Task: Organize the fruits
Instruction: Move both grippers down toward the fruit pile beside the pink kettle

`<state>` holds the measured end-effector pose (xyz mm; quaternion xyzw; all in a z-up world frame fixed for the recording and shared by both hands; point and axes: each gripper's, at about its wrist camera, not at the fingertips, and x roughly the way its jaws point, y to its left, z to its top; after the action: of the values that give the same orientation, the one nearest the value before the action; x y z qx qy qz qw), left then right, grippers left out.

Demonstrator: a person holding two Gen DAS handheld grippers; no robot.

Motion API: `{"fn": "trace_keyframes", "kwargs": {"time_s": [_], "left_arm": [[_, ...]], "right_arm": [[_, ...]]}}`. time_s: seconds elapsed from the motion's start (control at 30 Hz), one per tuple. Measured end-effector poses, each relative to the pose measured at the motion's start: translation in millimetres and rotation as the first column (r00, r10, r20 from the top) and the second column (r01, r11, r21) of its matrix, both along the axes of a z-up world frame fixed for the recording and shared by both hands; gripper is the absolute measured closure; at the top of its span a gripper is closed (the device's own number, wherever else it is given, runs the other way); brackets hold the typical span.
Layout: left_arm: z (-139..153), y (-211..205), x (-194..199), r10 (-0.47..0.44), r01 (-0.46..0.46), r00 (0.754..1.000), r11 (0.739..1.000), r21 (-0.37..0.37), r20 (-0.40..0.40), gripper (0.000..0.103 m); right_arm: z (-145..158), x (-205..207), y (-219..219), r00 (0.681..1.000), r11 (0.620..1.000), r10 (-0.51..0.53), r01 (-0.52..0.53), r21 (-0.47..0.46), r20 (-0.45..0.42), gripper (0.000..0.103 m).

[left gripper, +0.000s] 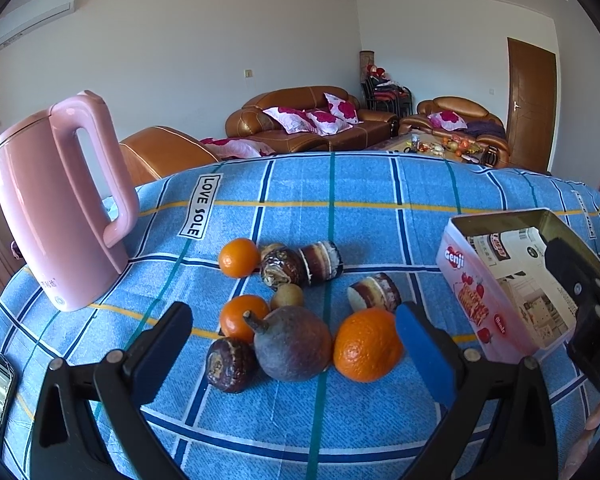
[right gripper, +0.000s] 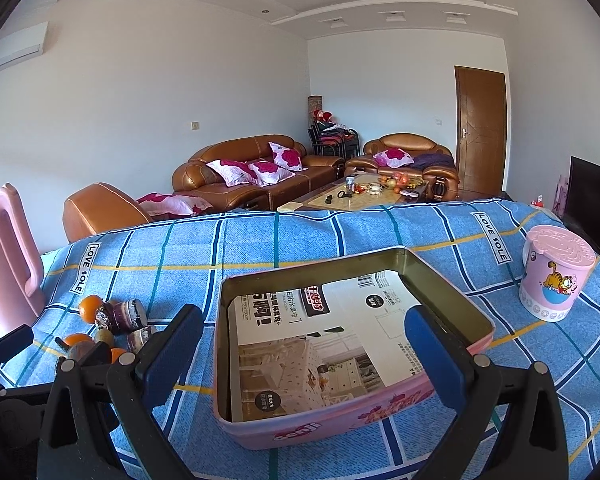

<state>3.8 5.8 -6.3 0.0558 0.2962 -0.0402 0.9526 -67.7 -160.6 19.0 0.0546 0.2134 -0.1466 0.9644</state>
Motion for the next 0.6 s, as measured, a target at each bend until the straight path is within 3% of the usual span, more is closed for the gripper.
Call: {"fn": "trace_keyframes", "kwargs": {"time_s": [0.2, 0.3, 0.4, 0.47, 0.6], "left_arm": [[13, 31, 15, 0.101, -0.102, 0.995, 0.994, 0.043, 0.026, 0.0], [19, 74, 29, 0.205, -0.206, 0.979, 0.978, -0.034, -0.006, 0.0], [19, 110, 36, 0.236, -0.241, 0.97, 0.964, -0.109, -0.054, 0.005], [16, 121, 40, 0.229, -0.238, 0.97, 0.963, -0.127, -0.081, 0.011], [13, 117, 42, 0.169, -0.179, 0.98, 0.979, -0.097, -0.108, 0.015]], "right_arm": [[0, -1, 4, 0.999, 0.998, 0.053, -0.053, 0.02, 0.008, 0.001], [-2, 1, 10, 0.992, 0.991, 0.124, -0.124, 0.049, 0.0, 0.005], [-6, 8, 18, 0.976, 0.973, 0.216, -0.213, 0.09, -0.036, 0.019], [-11, 15, 25, 0.957, 0.955, 0.28, -0.269, 0.124, -0.08, 0.038], [-23, 29, 46, 0.911, 0.916, 0.384, -0.355, 0.188, -0.151, 0.039]]}}
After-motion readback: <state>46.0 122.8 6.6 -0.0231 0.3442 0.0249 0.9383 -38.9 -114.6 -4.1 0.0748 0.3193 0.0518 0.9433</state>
